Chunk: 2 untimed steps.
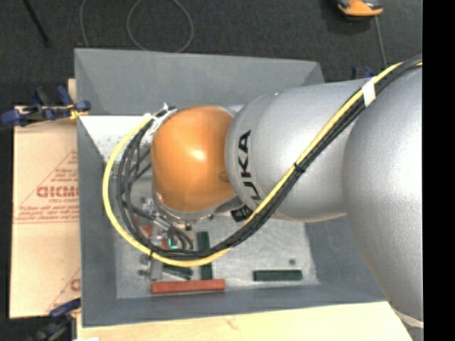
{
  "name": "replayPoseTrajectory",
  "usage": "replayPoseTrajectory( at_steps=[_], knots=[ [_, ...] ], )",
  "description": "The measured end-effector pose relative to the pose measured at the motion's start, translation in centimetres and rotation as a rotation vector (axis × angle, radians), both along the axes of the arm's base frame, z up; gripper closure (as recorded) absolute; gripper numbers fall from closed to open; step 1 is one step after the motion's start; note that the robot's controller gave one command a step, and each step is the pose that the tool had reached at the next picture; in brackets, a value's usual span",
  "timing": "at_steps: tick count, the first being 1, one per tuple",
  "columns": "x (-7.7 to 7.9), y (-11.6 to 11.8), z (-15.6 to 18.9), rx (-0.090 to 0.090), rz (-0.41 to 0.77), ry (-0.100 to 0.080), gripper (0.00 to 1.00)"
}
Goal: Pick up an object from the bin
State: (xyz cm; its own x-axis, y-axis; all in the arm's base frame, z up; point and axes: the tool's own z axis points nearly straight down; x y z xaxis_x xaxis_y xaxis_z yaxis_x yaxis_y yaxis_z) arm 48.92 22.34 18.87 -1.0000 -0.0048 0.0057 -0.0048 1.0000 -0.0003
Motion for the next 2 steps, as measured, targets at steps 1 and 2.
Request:
replayPoseTrajectory(
  at_steps=[1, 2],
  knots=[
    [6.22, -5.48, -12.14, 0.000, -0.088, -0.004, 0.00],
    [6.37, -5.48, -11.98, 0.002, -0.092, -0.007, 0.00]
  ],
)
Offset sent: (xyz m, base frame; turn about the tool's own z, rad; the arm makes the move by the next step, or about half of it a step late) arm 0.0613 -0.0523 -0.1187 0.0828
